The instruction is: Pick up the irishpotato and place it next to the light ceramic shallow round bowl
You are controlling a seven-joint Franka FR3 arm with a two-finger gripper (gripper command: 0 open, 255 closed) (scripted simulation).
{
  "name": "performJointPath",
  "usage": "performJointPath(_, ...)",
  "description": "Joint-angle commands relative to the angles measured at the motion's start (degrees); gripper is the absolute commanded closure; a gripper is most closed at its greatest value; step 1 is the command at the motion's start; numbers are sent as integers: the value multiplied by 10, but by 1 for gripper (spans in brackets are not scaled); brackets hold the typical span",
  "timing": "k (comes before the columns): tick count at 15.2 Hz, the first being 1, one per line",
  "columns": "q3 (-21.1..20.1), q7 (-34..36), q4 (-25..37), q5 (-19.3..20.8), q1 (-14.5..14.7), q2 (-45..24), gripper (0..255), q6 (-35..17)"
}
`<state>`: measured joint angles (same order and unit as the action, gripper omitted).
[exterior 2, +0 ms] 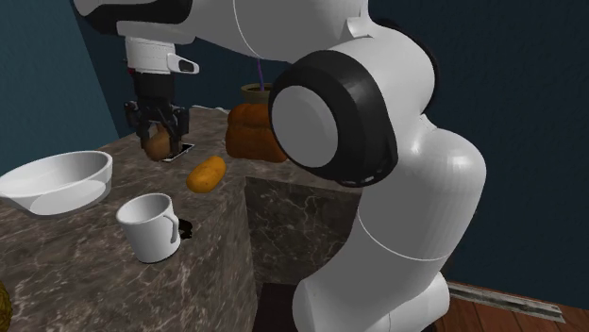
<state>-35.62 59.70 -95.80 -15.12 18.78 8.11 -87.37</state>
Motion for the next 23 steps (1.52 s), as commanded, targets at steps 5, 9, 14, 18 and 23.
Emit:
performJointPath(5, 0, -13, -59, -7, 1, 13, 255, -47)
performJointPath(9, -1, -20, -94, -11, 2, 18, 255, -77)
performJointPath(14, -3, -28, -135, -14, 4, 20, 255, -114)
performJointPath(18, -5, -33, -164, -16, 5, 20, 255, -145)
performJointPath(23, -6, -34, -172, -16, 5, 19, 255, -152)
